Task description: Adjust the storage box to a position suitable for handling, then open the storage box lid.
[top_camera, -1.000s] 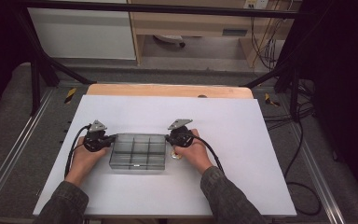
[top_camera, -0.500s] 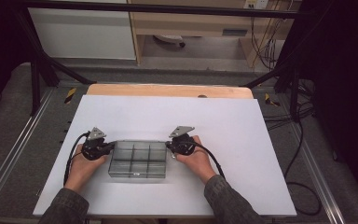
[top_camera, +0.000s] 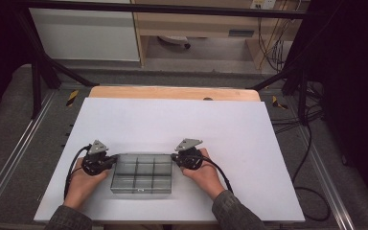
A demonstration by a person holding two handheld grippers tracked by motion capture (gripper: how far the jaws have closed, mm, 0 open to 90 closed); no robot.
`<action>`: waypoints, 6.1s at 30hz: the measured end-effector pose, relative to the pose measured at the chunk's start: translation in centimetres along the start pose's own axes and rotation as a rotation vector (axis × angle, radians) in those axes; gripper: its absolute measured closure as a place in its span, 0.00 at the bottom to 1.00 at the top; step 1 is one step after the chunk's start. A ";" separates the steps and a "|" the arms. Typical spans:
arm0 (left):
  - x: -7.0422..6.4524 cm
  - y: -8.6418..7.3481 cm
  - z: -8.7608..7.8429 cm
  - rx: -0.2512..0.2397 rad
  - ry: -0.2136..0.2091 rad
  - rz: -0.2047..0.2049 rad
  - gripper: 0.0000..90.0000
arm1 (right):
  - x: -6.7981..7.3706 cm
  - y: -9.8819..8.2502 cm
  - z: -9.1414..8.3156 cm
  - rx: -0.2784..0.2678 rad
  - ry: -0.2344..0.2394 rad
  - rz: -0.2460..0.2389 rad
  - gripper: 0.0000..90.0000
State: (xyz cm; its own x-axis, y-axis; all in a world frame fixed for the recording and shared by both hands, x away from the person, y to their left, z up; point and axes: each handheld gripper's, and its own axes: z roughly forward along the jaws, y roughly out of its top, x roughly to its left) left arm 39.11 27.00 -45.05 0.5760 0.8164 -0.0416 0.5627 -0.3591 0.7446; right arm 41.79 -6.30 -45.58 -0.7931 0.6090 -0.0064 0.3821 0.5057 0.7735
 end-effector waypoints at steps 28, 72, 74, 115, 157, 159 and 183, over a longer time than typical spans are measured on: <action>-1.3 -0.9 -1.0 0.040 -0.007 0.015 1.00 | 1.3 -1.5 -1.1 -0.029 0.038 0.005 1.00; -1.3 -0.8 -5.5 -0.233 0.117 -0.076 0.04 | 2.0 0.9 -8.5 -0.345 -0.089 0.133 0.07; -1.3 -0.8 -5.9 -0.250 0.123 -0.092 0.07 | 2.5 1.1 -8.5 -0.366 -0.060 0.152 0.06; -5.3 -5.1 -9.5 -0.165 -0.057 -0.070 0.08 | 13.3 2.4 -4.9 -0.207 0.157 0.087 0.13; -5.9 -5.7 -10.9 -0.206 -0.122 -0.003 0.55 | 16.5 -0.4 -5.0 -0.254 0.212 0.017 0.67; -6.0 -5.8 -10.9 -0.200 -0.132 0.005 0.59 | 16.6 -0.4 -5.1 -0.262 0.227 0.011 0.72; -6.1 -6.6 -10.7 -0.044 -0.164 0.036 1.00 | 16.7 -2.3 -3.3 -0.179 0.276 0.021 1.00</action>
State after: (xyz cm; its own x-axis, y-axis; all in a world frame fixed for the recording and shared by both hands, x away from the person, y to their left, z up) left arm 25.54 29.23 -42.63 0.6866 0.7170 -0.1200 0.5155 -0.3639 0.7758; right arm 26.12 0.69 -45.36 -0.8940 0.4169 0.1642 0.3298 0.3642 0.8710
